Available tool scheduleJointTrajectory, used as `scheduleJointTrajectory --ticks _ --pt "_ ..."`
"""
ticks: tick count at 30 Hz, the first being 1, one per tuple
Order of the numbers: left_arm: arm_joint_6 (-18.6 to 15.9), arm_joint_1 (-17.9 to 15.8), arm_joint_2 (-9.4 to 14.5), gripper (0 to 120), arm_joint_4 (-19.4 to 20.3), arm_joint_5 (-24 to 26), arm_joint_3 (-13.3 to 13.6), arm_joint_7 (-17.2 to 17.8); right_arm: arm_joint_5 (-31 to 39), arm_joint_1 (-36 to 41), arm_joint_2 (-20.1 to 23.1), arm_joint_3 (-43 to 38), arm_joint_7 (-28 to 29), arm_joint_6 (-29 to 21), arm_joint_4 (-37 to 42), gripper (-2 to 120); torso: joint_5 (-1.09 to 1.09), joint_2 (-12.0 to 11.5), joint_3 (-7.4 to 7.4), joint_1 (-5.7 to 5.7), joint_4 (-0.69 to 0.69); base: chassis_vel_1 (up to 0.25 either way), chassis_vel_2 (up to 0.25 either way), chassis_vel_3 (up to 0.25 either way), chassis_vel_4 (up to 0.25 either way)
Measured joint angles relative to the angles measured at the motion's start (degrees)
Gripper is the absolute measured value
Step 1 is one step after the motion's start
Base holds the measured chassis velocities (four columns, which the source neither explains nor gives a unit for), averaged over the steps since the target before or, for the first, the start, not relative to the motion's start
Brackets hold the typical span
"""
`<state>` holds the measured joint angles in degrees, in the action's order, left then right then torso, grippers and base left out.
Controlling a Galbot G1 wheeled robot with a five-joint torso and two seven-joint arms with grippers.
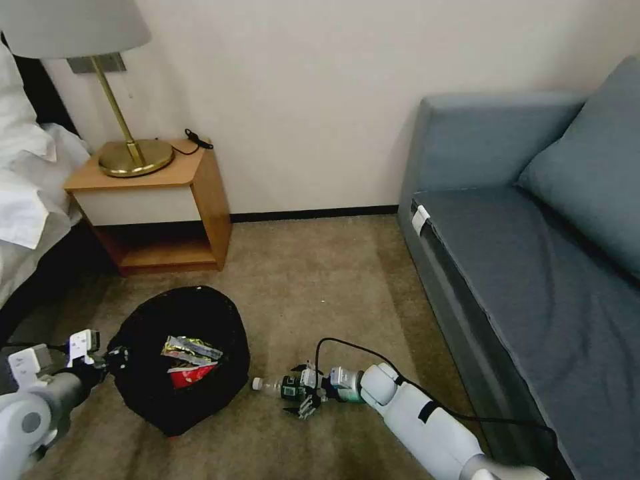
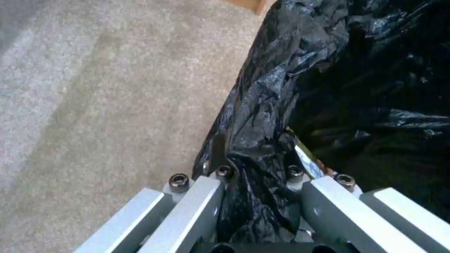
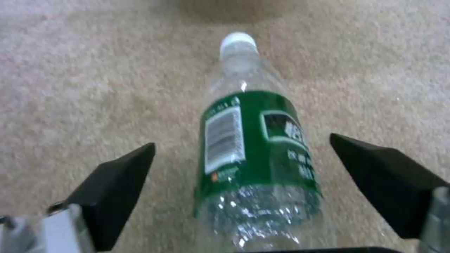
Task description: Pick up the trash bin, then pick up the garbage on the floor and place it into the trash bin.
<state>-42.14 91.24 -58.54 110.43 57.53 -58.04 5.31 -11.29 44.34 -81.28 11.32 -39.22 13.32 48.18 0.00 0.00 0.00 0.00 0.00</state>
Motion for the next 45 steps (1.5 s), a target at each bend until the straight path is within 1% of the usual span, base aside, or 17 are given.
scheduleJointTrajectory --ticks 3,5,6,10,11,14,19,23,29,31,32,35,36,39,41,43,45 --pt "0.00 0.04 -0.16 4 0.07 0.09 -0.01 0.01 -2.05 0.25 -0.13 -1.30 -0.63 0.14 -0.41 88 0.00 0.00 0.00 0.00 0.00 0.000 0.000 0.000 0.000" --pt "0.00 0.04 -0.26 4 0.20 0.27 0.03 0.03 -2.88 0.54 0.21 -1.57 -1.24 0.18 -0.45 79 0.00 0.00 0.00 0.00 0.00 0.000 0.000 0.000 0.000" --pt "0.00 0.04 -0.26 4 0.20 0.27 0.03 0.03 -2.88 0.54 0.21 -1.57 -1.24 0.18 -0.45 79 0.00 0.00 0.00 0.00 0.00 0.000 0.000 0.000 0.000" --pt "0.00 -0.05 -0.30 4 0.20 0.29 0.28 0.09 -2.93 0.77 0.41 -1.67 -1.38 0.18 -0.27 62 0.00 0.00 0.00 0.00 0.00 0.000 0.000 0.000 0.000" --pt "0.00 -0.05 -0.30 4 0.20 0.29 0.28 0.09 -2.93 0.77 0.41 -1.67 -1.38 0.18 -0.27 62 0.00 0.00 0.00 0.00 0.00 0.000 0.000 0.000 0.000" --pt "0.00 -0.11 -0.43 4 0.39 0.29 0.44 0.15 -2.92 0.77 0.32 -1.68 -1.36 0.19 -0.25 47 0.00 0.00 0.00 0.00 0.00 0.000 0.000 0.000 0.000" --pt "0.00 0.08 -0.78 4 0.45 0.16 0.41 0.17 -2.74 0.97 0.34 -1.83 -1.17 0.18 -0.06 36 0.00 0.00 0.00 0.00 0.00 0.000 0.000 0.000 0.000" --pt "0.00 0.19 -0.82 4 0.51 0.14 0.23 0.17 -2.34 1.28 0.62 -2.17 -0.99 0.18 0.43 31 0.00 0.00 0.00 0.00 0.00 0.000 0.000 0.000 0.000" --pt "0.00 0.13 -0.85 4 0.68 0.12 0.19 0.18 -0.72 2.17 1.87 -3.21 -0.45 0.18 2.18 31 -0.01 0.00 0.00 0.00 0.00 0.000 0.000 0.000 0.000" --pt "0.00 0.10 -1.10 4 1.06 0.12 0.20 0.18 2.97 3.35 4.18 -4.94 0.48 0.28 4.13 31 -0.01 0.00 0.00 0.00 0.00 0.000 0.000 0.000 0.000" --pt "0.00 0.10 -1.10 4 1.06 0.12 0.20 0.18 2.97 3.35 4.18 -4.94 0.48 0.28 4.13 31 -0.01 0.00 0.00 0.00 0.00 0.000 0.000 0.000 0.000" --pt "0.00 0.21 -1.39 4 1.49 0.10 0.30 0.17 7.00 4.93 7.92 -7.66 1.25 0.45 6.93 31 -0.01 0.00 0.00 0.00 0.01 0.000 0.000 0.000 0.000" --pt "0.00 0.21 -1.39 4 1.49 0.10 0.30 0.17 7.00 4.93 7.92 -7.66 1.25 0.45 6.93 31 -0.01 0.00 0.00 0.00 0.01 0.000 0.000 0.000 0.000" --pt "0.00 -0.05 -1.40 4 1.47 -0.05 0.86 0.23 14.97 6.60 11.66 -10.46 2.49 -0.53 11.86 31 -0.02 0.00 0.00 0.00 0.01 0.000 0.000 0.000 0.000" --pt "0.00 -0.07 -1.40 4 1.47 -0.07 0.94 0.24 15.92 6.84 12.05 -10.81 2.61 -0.71 12.57 31 -0.02 0.00 0.00 0.00 0.01 0.000 0.000 0.000 0.000" --pt "0.00 -0.14 -1.60 4 1.54 -0.47 1.61 0.33 21.79 8.96 14.77 -12.63 3.49 -2.05 18.89 31 -0.01 0.00 0.00 0.00 0.01 0.000 0.000 0.000 0.000" --pt "0.00 -0.18 -1.82 4 1.78 -0.80 2.02 0.43 25.07 10.57 16.26 -13.39 4.23 -2.87 23.75 31 -0.01 0.00 0.00 0.00 0.02 0.000 0.000 0.000 0.000"
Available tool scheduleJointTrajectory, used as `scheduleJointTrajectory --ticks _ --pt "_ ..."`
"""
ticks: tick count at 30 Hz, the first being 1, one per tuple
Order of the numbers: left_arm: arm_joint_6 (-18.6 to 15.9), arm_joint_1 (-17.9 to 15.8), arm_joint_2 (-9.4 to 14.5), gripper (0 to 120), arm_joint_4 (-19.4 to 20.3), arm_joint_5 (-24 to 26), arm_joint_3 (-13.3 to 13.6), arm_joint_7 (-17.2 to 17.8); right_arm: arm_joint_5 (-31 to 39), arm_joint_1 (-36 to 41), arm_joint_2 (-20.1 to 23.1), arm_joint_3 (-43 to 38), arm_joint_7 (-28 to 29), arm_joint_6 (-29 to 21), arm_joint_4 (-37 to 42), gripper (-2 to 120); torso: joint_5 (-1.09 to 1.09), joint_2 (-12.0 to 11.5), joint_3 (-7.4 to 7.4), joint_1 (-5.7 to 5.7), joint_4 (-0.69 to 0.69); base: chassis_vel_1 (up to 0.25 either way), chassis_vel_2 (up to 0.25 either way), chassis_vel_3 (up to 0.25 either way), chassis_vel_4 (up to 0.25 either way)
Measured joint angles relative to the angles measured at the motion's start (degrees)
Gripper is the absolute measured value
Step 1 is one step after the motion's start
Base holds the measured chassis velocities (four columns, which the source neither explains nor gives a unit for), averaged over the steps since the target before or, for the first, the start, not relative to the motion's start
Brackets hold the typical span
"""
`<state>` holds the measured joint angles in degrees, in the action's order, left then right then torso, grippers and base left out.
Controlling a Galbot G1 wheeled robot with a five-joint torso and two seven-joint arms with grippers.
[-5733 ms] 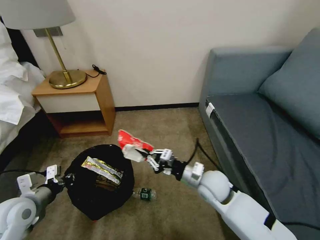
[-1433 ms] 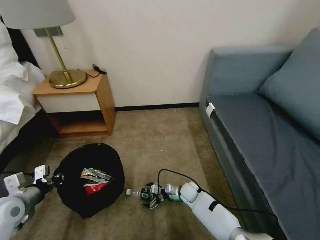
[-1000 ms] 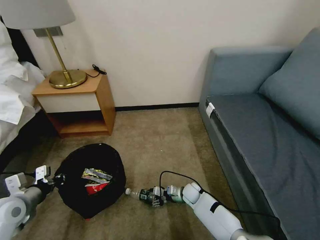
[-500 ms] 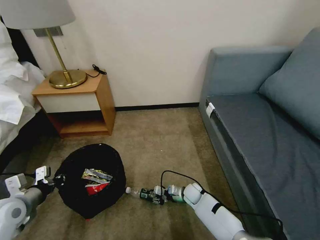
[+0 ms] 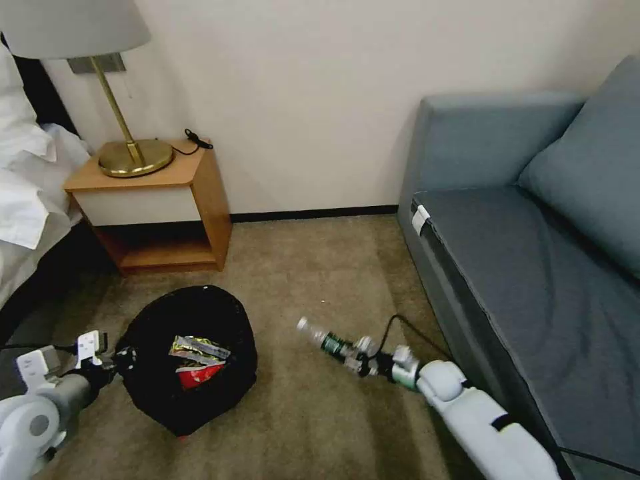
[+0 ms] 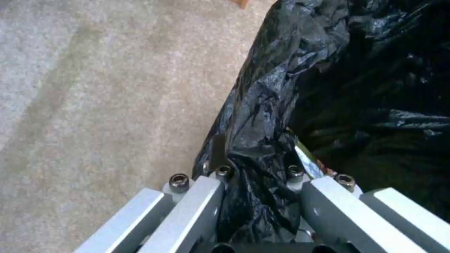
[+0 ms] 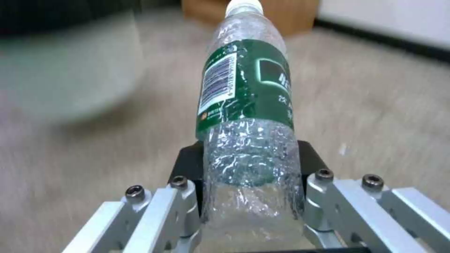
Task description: Pick up the trash bin, then pick up the garbage on the floor and place it into the trash bin.
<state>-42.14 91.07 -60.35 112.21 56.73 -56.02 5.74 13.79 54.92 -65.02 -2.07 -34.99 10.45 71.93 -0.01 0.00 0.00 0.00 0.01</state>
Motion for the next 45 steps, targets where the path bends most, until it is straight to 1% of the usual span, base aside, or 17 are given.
scheduleJointTrajectory --ticks 1,2,3,4,6,8,9,10,11,14,15,19,20,25,29,38,45 --pt "0.00 0.00 0.00 4 0.00 0.00 0.00 0.00 0.00 0.00 0.00 0.00 0.00 0.00 0.00 31 0.00 0.00 0.00 0.00 0.00 0.000 0.000 0.000 0.000" --pt "0.00 -0.04 -0.10 4 0.19 -0.15 0.20 0.05 2.02 1.06 0.89 -0.39 0.73 -0.60 3.44 31 0.00 0.00 0.00 0.00 -0.01 0.000 0.000 0.000 0.000" --pt "0.00 -0.04 -0.14 4 0.28 -0.19 0.25 0.07 2.59 1.39 1.14 -0.48 0.96 -0.83 4.52 31 0.00 0.00 0.00 0.00 -0.01 0.000 0.000 0.000 0.000" --pt "0.00 -0.05 -0.25 4 0.58 -0.30 0.42 0.12 4.67 2.66 2.07 -0.58 2.05 -1.70 9.30 31 0.00 0.00 0.00 0.00 -0.01 0.000 0.000 0.000 0.000" --pt "0.00 -0.04 -0.27 4 0.66 -0.33 0.45 0.14 4.94 2.87 2.20 -0.58 2.24 -1.81 10.12 31 0.00 0.00 0.00 0.00 -0.01 0.000 0.000 0.000 0.000" --pt "0.00 0.15 -0.43 4 1.23 -0.57 0.63 0.20 6.74 4.34 3.12 -0.24 4.71 -2.78 16.77 31 0.01 0.00 0.00 0.00 -0.01 0.000 0.000 0.000 0.000" --pt "0.00 0.20 -0.48 4 1.36 -0.65 0.66 0.21 7.07 4.57 3.23 -0.07 5.23 -2.98 17.93 31 0.01 0.00 0.00 0.00 -0.01 0.000 0.000 0.000 0.000" --pt "0.00 0.35 -0.66 4 1.74 -0.91 0.71 0.23 8.00 5.07 3.51 0.60 6.77 -3.61 21.21 31 0.01 0.00 0.00 0.00 -0.01 0.000 0.000 0.000 0.000" --pt "0.00 0.35 -0.66 4 1.74 -0.91 0.71 0.23 8.00 5.07 3.51 0.60 6.77 -3.61 21.21 31 0.01 0.00 0.00 0.00 -0.01 0.000 0.000 0.000 0.000" --pt "0.00 0.62 -1.02 4 2.48 -1.59 0.80 0.25 9.35 5.15 3.83 3.08 10.75 -4.60 27.02 31 0.01 0.00 0.00 0.00 -0.01 0.000 0.000 0.000 0.000" --pt "0.00 0.62 -1.02 4 2.48 -1.59 0.80 0.25 9.35 5.15 3.83 3.08 10.75 -4.60 27.02 31 0.01 0.00 0.00 0.00 -0.01 0.000 0.000 0.000 0.000" --pt "0.00 0.83 -1.38 4 3.28 -2.21 0.94 0.28 9.65 3.66 3.72 7.26 14.38 -6.05 32.00 31 0.02 0.00 0.00 0.00 -0.02 0.000 0.000 0.000 0.000" --pt "0.00 0.89 -1.59 4 3.78 -2.47 1.02 0.35 9.19 2.26 3.24 10.52 16.83 -7.26 33.94 31 0.02 0.00 0.00 0.00 -0.01 0.000 0.000 0.000 0.000" --pt "0.00 1.29 -1.95 4 4.50 -2.89 1.10 0.39 6.55 -0.22 1.62 15.34 19.02 -8.23 34.37 31 0.03 0.00 0.00 0.00 -0.02 0.000 0.000 0.000 0.000" --pt "0.00 1.79 -2.59 4 5.29 -3.18 1.10 0.40 3.14 -2.68 -1.09 19.97 21.06 -8.82 31.61 31 0.02 0.00 0.00 0.00 -0.02 0.000 0.000 0.000 0.000" --pt "0.00 1.89 -3.16 4 5.75 -3.83 1.10 0.40 0.62 -4.15 -4.14 23.54 23.39 -9.42 29.08 31 0.02 0.00 0.00 0.00 -0.01 0.000 0.000 0.000 0.000" --pt "0.00 1.75 -3.30 4 5.75 -3.90 1.13 0.40 -1.06 -4.30 -4.93 24.41 23.72 -9.66 28.45 31 0.02 0.00 0.00 0.00 -0.01 0.000 0.000 0.000 0.000"
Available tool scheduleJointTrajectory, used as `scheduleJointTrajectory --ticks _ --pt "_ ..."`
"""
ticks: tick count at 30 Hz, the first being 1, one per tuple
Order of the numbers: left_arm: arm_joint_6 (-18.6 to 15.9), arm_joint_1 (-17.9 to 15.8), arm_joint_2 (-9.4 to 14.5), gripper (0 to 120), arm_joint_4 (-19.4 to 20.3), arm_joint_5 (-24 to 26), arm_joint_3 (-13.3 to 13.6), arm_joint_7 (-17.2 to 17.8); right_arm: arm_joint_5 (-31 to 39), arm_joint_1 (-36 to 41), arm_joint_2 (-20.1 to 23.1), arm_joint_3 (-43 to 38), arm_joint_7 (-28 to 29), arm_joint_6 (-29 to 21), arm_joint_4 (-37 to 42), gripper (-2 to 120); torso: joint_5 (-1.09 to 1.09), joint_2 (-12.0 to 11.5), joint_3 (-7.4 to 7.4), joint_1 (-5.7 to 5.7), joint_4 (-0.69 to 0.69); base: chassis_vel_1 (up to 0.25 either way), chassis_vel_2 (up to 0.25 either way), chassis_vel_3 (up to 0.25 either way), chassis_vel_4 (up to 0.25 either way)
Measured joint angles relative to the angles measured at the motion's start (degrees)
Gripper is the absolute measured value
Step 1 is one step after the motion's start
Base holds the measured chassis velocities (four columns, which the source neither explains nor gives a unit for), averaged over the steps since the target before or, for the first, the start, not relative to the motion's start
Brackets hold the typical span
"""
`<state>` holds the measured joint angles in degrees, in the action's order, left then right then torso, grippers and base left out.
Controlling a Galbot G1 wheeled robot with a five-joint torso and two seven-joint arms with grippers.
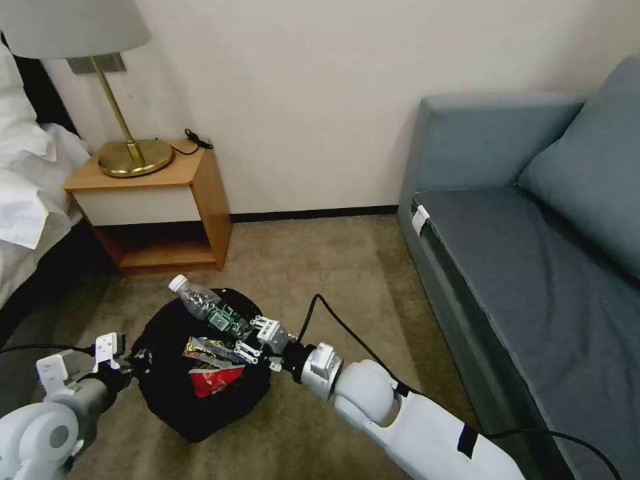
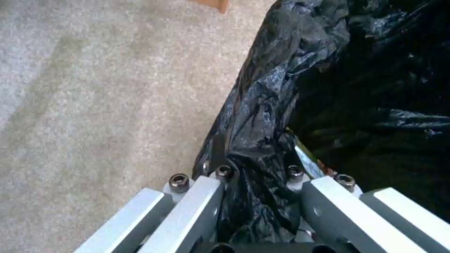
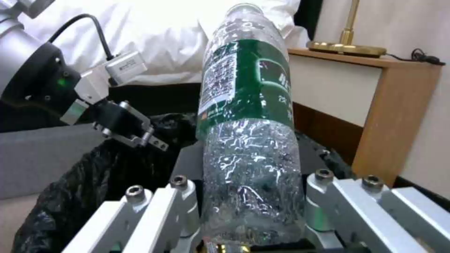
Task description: Pick up the trash bin, then pick up the garbage on the floor and place it into the trash bin.
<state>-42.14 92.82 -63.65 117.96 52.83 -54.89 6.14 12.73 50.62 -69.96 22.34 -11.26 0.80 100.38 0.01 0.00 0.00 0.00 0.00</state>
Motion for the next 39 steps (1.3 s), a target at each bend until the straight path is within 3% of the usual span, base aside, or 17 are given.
scheduleJointTrajectory --ticks 4,7,9,17,21,30,33,39 --pt "0.00 -0.01 0.01 4 -0.06 0.00 0.00 -0.02 -0.32 0.21 -0.42 0.41 0.76 -0.13 -0.05 39 0.00 0.00 0.00 0.00 0.00 0.000 0.000 0.000 0.000" --pt "0.00 0.04 0.23 4 -0.18 0.08 -0.08 -0.18 -0.35 0.23 -0.87 0.63 0.90 -0.35 -0.25 54 0.00 0.00 0.00 0.00 0.00 0.000 0.000 0.000 0.000" --pt "0.00 0.04 0.25 4 -0.21 0.09 -0.10 -0.19 -0.38 0.23 -0.98 0.67 0.91 -0.38 -0.28 56 0.00 0.00 0.00 0.00 0.00 0.000 0.000 0.000 0.000" --pt "0.00 0.02 0.24 4 -0.38 0.22 -0.13 -0.26 -0.96 0.57 -1.72 1.00 1.00 -0.60 -0.43 92 -0.01 0.00 0.00 0.00 0.00 0.000 0.000 0.000 0.000" --pt "0.00 -0.07 0.26 4 -0.47 0.24 -0.13 -0.27 -0.93 1.07 -1.66 0.40 1.14 -0.60 -0.32 99 -0.01 0.00 0.00 0.00 0.00 0.000 0.000 0.000 0.000" --pt "0.00 -0.52 0.68 4 -1.09 0.33 -0.14 -0.27 0.31 3.40 -0.51 -3.46 3.46 -0.59 2.79 100 -0.01 0.00 0.00 0.00 0.00 0.000 0.000 0.000 0.000" --pt "0.00 -0.96 1.18 4 -1.22 0.81 -0.25 -0.24 1.70 5.95 -0.25 -7.84 7.62 -2.18 6.92 100 -0.01 0.00 0.00 0.00 0.00 0.000 0.000 0.000 0.000" --pt "0.00 -1.12 1.86 4 -1.12 1.61 -0.47 -0.18 2.64 9.91 -0.06 -13.87 9.96 -3.44 11.06 100 -0.01 0.00 0.00 0.00 0.01 0.000 0.000 0.000 0.000"
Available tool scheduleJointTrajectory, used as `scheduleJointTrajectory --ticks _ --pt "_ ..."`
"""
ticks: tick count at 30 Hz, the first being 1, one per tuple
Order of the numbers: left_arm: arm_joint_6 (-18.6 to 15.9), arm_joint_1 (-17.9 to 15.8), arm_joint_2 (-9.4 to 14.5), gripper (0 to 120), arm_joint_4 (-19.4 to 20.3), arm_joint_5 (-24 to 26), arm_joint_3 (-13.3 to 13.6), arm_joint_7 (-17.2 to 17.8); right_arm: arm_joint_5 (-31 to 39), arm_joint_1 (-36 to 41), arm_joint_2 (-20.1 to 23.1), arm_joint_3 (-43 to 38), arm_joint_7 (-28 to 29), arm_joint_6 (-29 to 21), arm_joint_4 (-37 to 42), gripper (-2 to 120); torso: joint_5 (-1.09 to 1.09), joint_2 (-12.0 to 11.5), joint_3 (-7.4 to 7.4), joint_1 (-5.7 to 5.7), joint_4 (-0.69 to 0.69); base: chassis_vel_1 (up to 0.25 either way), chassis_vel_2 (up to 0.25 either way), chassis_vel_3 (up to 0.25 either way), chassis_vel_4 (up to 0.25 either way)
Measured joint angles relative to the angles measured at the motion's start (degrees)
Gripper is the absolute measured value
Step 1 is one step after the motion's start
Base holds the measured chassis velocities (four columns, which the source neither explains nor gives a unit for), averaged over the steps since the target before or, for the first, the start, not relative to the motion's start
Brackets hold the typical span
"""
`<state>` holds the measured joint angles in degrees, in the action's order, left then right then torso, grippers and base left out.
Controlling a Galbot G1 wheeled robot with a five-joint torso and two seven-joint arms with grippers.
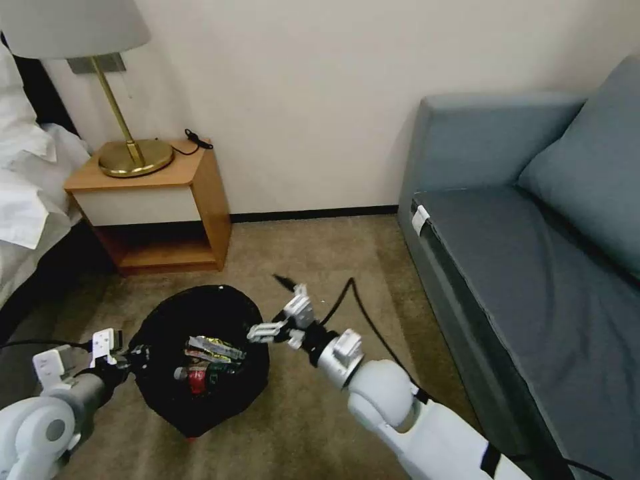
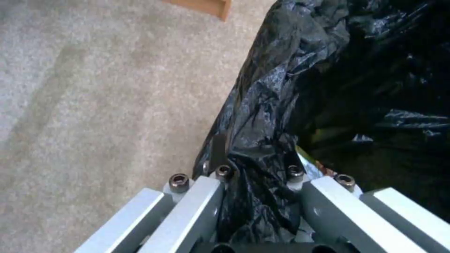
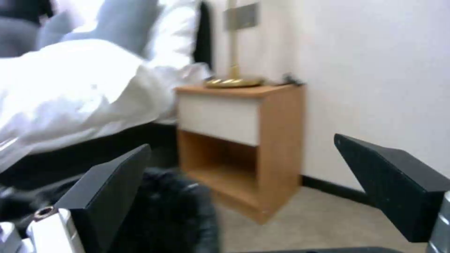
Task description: Pick up the trash bin, then pick up the garbage on the floor and place it into the trash bin.
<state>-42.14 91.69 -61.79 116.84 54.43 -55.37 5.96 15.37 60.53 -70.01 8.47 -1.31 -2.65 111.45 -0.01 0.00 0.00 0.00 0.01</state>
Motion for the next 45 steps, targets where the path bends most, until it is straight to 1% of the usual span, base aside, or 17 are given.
scheduleJointTrajectory --ticks 2,3,8,9,11,12,15,18,20,22,23,27,36,38,40,42,45 --pt "0.00 -0.06 0.26 4 0.00 0.21 -0.08 0.02 -0.05 3.30 0.26 -4.20 0.90 -0.32 2.72 100 0.00 0.00 0.00 0.00 0.00 0.000 0.000 0.000 0.000" --pt "0.00 -0.06 0.26 4 0.00 0.21 -0.08 0.02 -0.05 3.30 0.26 -4.20 0.90 -0.32 2.72 100 0.00 0.00 0.00 0.00 0.00 0.000 0.000 0.000 0.000" --pt "0.00 -0.13 0.70 4 -0.03 0.63 -0.10 0.03 -1.27 10.55 -0.19 -11.40 2.72 -0.83 6.55 100 0.00 0.00 0.00 0.00 0.00 0.000 0.000 0.000 0.000" --pt "0.00 -0.13 0.70 4 -0.03 0.63 -0.10 0.03 -1.27 10.55 -0.19 -11.40 2.72 -0.83 6.55 100 0.00 0.00 0.00 0.00 0.00 0.000 0.000 0.000 0.000" --pt "0.00 -0.29 0.99 4 -0.35 0.86 -0.06 0.02 -1.97 13.01 -0.76 -13.47 2.89 -0.46 7.28 100 0.00 0.00 0.00 0.00 0.00 0.000 0.000 0.000 0.000" --pt "0.00 -0.48 1.15 4 -0.51 1.02 0.01 0.02 -2.98 14.86 -1.16 -15.11 2.92 0.17 7.80 100 0.00 0.00 0.00 0.00 -0.01 0.000 0.000 0.000 0.000" --pt "0.00 -0.68 1.36 4 -0.61 1.21 0.08 0.00 -4.05 16.48 -1.58 -16.75 2.93 0.91 8.33 100 0.00 0.00 0.00 0.00 0.00 0.000 0.000 0.000 0.000" --pt "0.00 -1.10 1.92 4 -0.76 1.76 0.15 -0.02 -5.61 20.67 -3.21 -20.68 2.69 3.44 9.80 100 0.00 0.00 0.00 0.00 0.00 0.000 0.000 0.000 0.000" --pt "0.00 -1.12 2.00 4 -0.76 1.85 0.13 -0.02 -5.88 21.27 -3.55 -21.21 2.68 3.89 10.05 100 0.00 0.00 0.00 0.00 0.00 0.000 0.000 0.000 0.000" --pt "0.00 -1.30 2.36 4 -0.98 2.27 0.05 -0.05 -7.56 23.65 -5.38 -23.42 2.78 5.92 10.98 100 0.00 0.00 0.00 0.00 0.00 0.000 0.000 0.000 0.000" --pt "0.00 -1.30 2.36 4 -0.98 2.27 0.05 -0.05 -7.56 23.65 -5.38 -23.42 2.78 5.92 10.98 100 0.00 0.00 0.00 0.00 0.00 0.000 0.000 0.000 0.000" --pt "0.00 -1.38 2.52 4 -1.08 2.54 -0.03 -0.06 -11.45 26.97 -7.60 -26.42 3.21 8.46 12.25 100 0.01 0.00 0.00 0.00 0.00 0.000 0.000 0.000 0.000" --pt "0.00 -1.12 2.32 4 -1.07 2.64 -0.22 -0.08 -14.18 33.36 -9.16 -30.72 3.87 12.68 13.04 100 0.01 0.00 0.00 0.00 0.00 0.000 0.000 0.000 0.000" --pt "0.00 -1.19 2.18 4 -1.89 2.63 -0.24 0.20 -14.43 35.54 -9.76 -31.12 3.94 13.65 13.42 100 0.01 0.00 0.00 0.00 0.00 0.000 0.000 0.000 0.000" --pt "0.00 -1.25 2.17 4 -2.16 2.62 -0.24 0.30 -14.48 35.76 -9.90 -31.11 3.96 13.76 13.43 100 0.01 0.00 0.00 0.00 0.00 0.000 0.000 0.000 0.000" --pt "0.00 -1.72 2.17 4 -3.55 2.47 -0.10 0.80 -14.72 36.25 -10.33 -30.91 4.04 13.92 13.43 100 0.01 0.00 0.00 0.00 -0.01 0.000 0.000 0.000 0.000" --pt "0.00 -2.09 2.17 4 -4.57 2.39 0.24 1.01 -14.87 36.25 -10.48 -30.66 4.05 13.92 13.39 100 0.01 0.00 0.00 0.00 -0.01 0.000 0.000 0.000 0.000"
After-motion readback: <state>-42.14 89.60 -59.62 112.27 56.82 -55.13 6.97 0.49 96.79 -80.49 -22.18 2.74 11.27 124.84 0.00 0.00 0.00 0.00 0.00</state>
